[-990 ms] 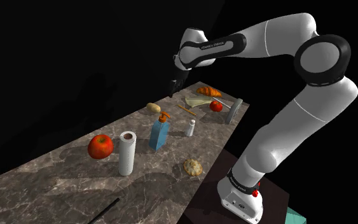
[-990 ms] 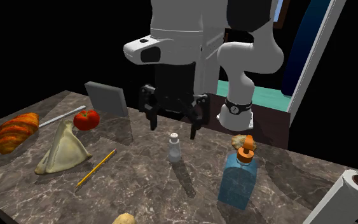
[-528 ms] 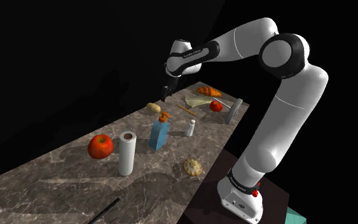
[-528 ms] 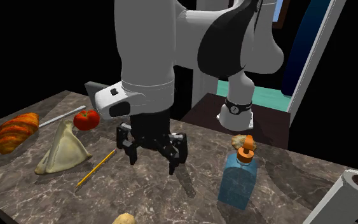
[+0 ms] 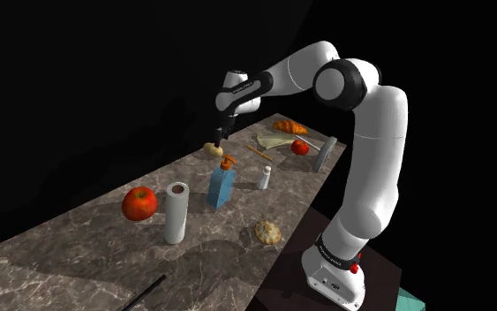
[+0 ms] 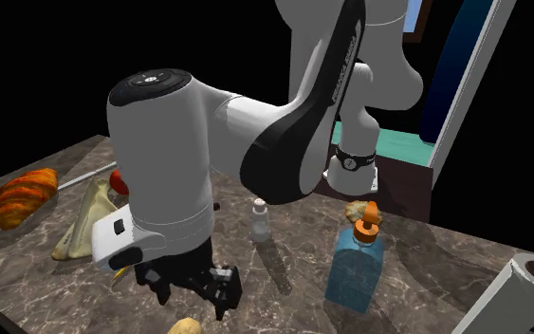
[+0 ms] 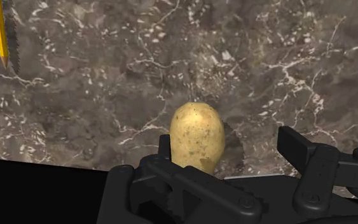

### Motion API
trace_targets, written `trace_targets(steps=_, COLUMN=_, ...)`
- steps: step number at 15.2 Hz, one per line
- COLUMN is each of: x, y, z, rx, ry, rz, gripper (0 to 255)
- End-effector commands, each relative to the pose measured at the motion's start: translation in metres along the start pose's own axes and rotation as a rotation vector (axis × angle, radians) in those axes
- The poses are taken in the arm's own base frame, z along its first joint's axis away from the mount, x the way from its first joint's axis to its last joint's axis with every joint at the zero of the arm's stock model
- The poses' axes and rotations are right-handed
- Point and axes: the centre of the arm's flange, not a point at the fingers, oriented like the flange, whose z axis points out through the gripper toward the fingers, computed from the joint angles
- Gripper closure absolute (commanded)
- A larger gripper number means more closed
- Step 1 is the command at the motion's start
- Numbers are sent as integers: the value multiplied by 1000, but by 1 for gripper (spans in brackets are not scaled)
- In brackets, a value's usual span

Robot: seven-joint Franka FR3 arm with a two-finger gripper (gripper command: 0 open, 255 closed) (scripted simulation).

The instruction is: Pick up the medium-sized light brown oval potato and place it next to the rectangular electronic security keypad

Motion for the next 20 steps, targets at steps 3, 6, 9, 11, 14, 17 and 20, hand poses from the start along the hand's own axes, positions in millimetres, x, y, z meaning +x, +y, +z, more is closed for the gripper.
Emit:
trace_targets(steps=3, x=26, y=15, z=39, rx=0, ry=-8, rz=-18, gripper=0)
trace_targets(steps=6, x=26, y=15, z=55, rx=0, ry=-8, rz=-18, gripper=0)
trace_targets(steps=9, x=26, y=15, z=71, rx=0, ry=-8, rz=-18, gripper=0)
trace_targets(steps=11, x=26, y=15, z=79, rx=0, ry=-8, rz=-18, gripper=0)
trace_targets(steps=14, x=26, y=15, z=79, rx=0, ry=-8, rz=-18, gripper=0)
trace_targets(steps=17, x=26, y=15, z=79, rx=0, ry=-8, rz=-18, gripper=0)
trace_targets(steps=20, x=26, y=15, z=79, rx=0, ry=-8, rz=-18, gripper=255)
